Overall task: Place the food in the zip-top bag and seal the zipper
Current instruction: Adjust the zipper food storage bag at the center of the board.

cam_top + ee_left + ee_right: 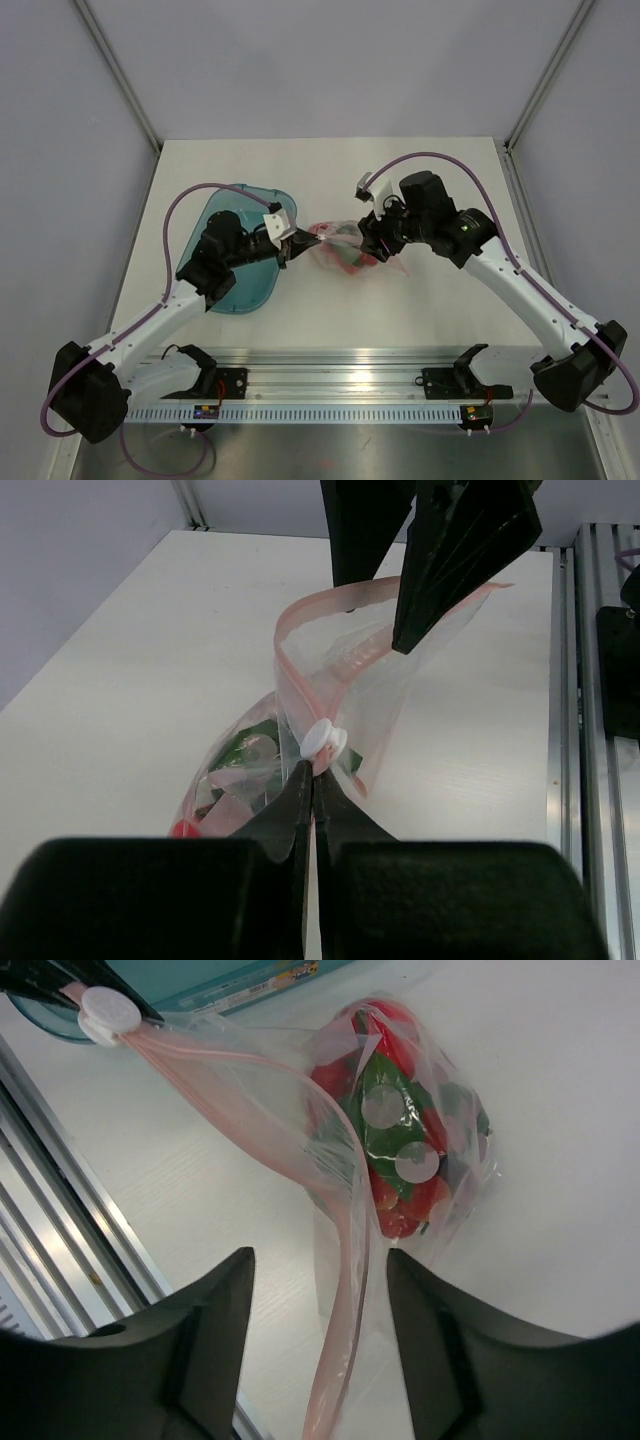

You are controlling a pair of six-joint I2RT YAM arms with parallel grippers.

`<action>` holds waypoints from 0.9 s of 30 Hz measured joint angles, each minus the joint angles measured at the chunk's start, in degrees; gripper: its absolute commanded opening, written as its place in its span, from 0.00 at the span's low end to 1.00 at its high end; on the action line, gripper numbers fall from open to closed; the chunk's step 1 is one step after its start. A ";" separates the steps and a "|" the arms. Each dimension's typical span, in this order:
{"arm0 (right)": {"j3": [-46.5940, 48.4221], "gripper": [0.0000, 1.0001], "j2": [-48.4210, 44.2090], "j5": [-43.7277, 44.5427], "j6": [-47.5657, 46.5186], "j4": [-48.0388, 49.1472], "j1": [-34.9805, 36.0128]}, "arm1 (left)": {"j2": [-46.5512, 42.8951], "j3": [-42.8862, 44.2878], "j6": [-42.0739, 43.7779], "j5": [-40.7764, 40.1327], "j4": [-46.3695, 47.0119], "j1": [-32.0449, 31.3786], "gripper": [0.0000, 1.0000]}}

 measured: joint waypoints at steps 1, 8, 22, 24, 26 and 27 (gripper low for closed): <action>0.22 0.68 -0.24 0.15 -0.26 -0.39 0.00 | 0.00 0.04 -0.59 -0.04 0.22 0.00 0.00; 5.03 0.72 -3.52 0.63 -0.20 -5.29 0.00 | 0.52 3.17 -7.04 -3.30 -1.42 0.46 0.00; -3.58 0.59 -8.22 11.45 4.02 -6.86 0.00 | 2.19 4.37 -15.37 -8.94 0.52 1.20 0.00; -4.26 0.49 -8.81 12.22 4.52 -6.88 0.00 | 2.19 4.39 -15.43 -9.11 0.61 1.20 0.00; -4.33 0.40 -8.92 12.57 4.76 -6.60 0.00 | 2.19 4.39 -15.52 -9.29 0.61 1.20 0.00; -4.35 0.34 -8.92 12.66 4.98 -6.34 0.00 | 2.19 4.39 -15.56 -9.33 0.61 1.20 0.00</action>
